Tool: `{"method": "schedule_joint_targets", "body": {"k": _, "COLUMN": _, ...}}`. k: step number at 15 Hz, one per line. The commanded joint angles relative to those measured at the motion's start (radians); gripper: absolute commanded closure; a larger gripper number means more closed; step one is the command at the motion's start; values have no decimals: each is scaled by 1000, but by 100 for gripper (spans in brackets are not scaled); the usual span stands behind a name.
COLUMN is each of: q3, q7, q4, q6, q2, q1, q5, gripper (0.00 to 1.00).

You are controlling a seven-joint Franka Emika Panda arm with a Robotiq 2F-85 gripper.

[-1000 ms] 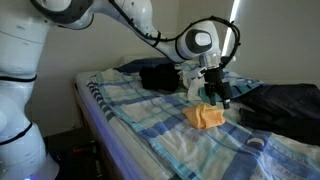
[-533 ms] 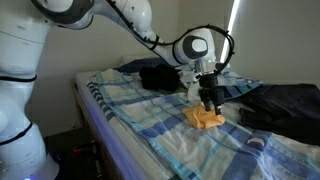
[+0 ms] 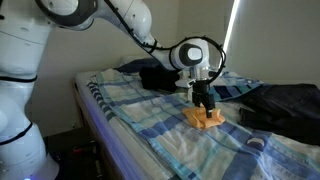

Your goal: Unfold the yellow towel

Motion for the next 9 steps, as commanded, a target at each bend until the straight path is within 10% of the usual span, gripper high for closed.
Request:
{"method": "schedule_joint_targets", "body": {"k": 1, "q3": 8, "q7": -10, "q4": -15, "q6": 29, "q2": 3, "q1": -10, "q5": 33, "gripper": 26}}
{"method": "schedule_joint_targets", "body": {"k": 9, "q3": -9, "q7": 2, "q4": -8, "q6": 40, "q2": -7, "q1": -17, "q5": 39, "gripper": 88}}
